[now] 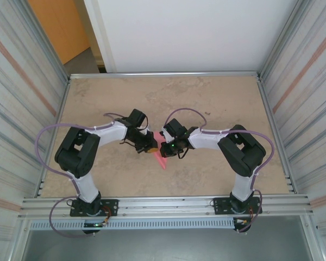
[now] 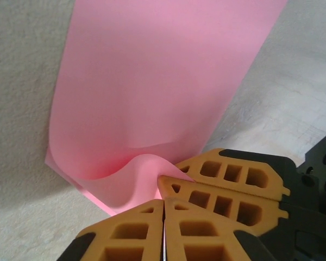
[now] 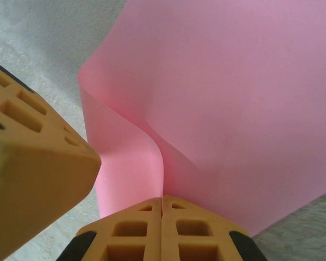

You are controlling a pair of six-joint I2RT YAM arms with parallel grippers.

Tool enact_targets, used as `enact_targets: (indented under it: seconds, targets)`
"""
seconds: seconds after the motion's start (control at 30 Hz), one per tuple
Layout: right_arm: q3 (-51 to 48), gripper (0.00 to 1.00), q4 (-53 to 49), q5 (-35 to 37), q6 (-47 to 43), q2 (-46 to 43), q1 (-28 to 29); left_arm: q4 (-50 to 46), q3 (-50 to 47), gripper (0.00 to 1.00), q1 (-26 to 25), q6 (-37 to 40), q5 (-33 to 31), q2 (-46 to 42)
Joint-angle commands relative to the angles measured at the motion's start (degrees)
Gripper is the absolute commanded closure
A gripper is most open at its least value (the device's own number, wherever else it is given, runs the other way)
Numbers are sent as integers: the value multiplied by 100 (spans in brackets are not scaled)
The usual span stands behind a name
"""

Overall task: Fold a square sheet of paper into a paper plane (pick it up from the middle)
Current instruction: Third fold the triangle at the center of the table.

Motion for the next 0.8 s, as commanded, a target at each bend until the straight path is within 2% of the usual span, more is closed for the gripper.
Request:
enact_targets:
  seconds: [0.0,0.77]
  targets:
    - [88,100,-273,71,90,202,-26,20,-73,90,-30,-10,42,120]
    - [100,100,-334,95,88,202,-30,-144,-96,91,-17,189,-243,432]
